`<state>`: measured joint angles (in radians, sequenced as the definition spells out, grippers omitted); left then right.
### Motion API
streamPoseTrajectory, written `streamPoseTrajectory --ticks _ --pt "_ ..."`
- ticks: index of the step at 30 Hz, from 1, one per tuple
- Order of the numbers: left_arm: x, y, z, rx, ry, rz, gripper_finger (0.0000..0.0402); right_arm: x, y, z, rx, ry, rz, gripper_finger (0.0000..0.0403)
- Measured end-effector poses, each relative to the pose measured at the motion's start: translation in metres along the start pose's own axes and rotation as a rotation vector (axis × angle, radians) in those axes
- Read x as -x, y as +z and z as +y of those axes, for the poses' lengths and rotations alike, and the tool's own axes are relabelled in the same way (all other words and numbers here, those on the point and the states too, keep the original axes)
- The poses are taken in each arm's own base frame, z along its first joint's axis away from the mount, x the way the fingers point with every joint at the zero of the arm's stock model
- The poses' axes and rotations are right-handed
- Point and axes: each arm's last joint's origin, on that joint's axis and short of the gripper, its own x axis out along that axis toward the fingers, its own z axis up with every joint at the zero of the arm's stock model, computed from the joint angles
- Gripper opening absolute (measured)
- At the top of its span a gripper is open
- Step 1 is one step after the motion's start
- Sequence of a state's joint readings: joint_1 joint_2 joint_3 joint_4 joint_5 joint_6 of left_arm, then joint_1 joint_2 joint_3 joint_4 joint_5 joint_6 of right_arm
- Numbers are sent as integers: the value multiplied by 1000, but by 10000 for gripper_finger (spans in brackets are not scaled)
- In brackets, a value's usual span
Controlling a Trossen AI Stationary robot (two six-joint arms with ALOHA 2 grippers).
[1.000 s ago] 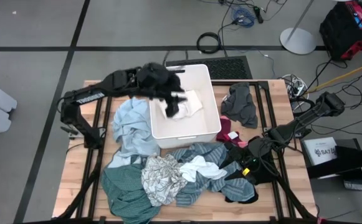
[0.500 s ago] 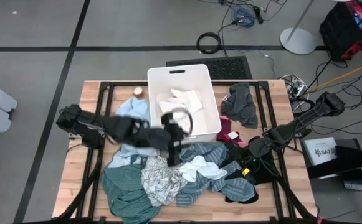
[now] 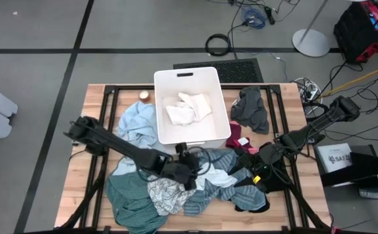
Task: Sort clothes
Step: Put the white sock into the white laundry bin
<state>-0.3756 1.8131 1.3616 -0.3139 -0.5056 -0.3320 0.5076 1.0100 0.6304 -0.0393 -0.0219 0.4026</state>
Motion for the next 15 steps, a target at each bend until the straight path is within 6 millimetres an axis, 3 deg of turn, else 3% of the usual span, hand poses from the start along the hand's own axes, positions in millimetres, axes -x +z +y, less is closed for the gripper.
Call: streamPoseTrajectory --ticks 8,15 --pt "-42 -37 -14 -70 33 122 180 0 -1 0 2 -4 6 235" --pt "-49 -43 -18 -77 1 148 180 0 -1 -1 4 -32 -1 235"
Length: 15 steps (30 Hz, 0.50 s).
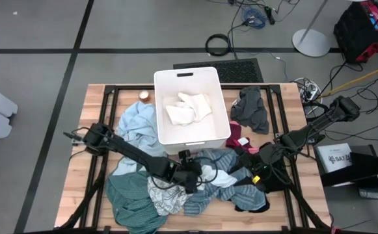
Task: Sort clothes
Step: Put the white sock into the white laundry bin
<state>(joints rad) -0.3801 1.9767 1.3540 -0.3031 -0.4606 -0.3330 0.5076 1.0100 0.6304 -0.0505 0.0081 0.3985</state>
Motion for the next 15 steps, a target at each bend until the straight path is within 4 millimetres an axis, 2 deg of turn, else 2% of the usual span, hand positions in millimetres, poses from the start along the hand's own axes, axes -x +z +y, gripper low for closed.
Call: streamPoseTrajectory --ticks 5,9,15 --pt "14 5 -5 -119 -54 -22 180 0 -3 -2 1 -38 21 235" --pt "26 10 -7 -171 -26 -73 180 0 -3 -2 1 -40 25 235" --pt "29 11 -10 -196 -59 -89 180 0 -3 -2 1 -39 24 235"
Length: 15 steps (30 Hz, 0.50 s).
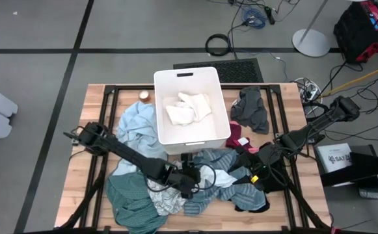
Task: Sort clothes
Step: Put the white sock into the white laundry bin
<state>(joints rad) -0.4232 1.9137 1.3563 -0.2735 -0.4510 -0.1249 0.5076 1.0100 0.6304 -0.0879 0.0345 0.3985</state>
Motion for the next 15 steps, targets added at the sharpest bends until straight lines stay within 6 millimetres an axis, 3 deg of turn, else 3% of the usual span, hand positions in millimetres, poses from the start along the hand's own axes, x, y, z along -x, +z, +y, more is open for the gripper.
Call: streamPoseTrajectory --ticks 6,15 --pt "-1 -1 1 0 -36 12 180 0 0 0 -5 1 0 235" --pt "-8 -9 17 80 -108 133 180 0 0 0 -8 1 0 235"
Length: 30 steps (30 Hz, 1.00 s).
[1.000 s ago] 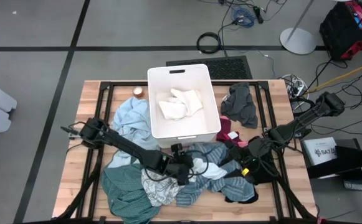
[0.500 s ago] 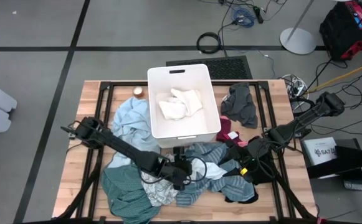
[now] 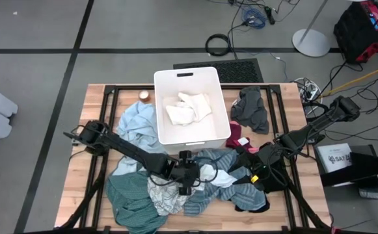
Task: Sort clothes
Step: Put the white sock into the white laundry bin
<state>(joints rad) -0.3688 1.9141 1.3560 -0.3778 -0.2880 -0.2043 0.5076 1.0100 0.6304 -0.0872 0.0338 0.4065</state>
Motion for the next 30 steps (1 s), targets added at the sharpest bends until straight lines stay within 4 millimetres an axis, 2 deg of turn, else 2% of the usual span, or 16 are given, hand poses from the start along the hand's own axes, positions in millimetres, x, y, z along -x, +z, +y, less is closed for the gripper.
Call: streamPoseTrajectory --ticks 5,8,11,15,16,22,27,30 --pt "-1 1 3 8 -19 6 179 0 0 0 0 0 0 235" --pt "-2 1 6 13 -13 11 161 0 0 0 0 0 0 235" --pt "-2 1 7 14 -11 13 114 0 0 0 0 0 0 235" --pt "-2 3 7 13 -13 0 21 0 -1 -1 7 -27 7 235" --pt "-1 4 7 13 -13 -6 13 0 -2 -2 9 -48 15 235" --pt "7 21 2 -14 -30 -72 5 -2 -19 -13 -15 -185 61 235" --pt "23 44 -3 -58 -39 -159 3 -9 -39 -22 -20 -176 22 235" --pt "34 57 -6 -86 -31 -194 3 -10 -43 -26 -28 -166 -19 235"
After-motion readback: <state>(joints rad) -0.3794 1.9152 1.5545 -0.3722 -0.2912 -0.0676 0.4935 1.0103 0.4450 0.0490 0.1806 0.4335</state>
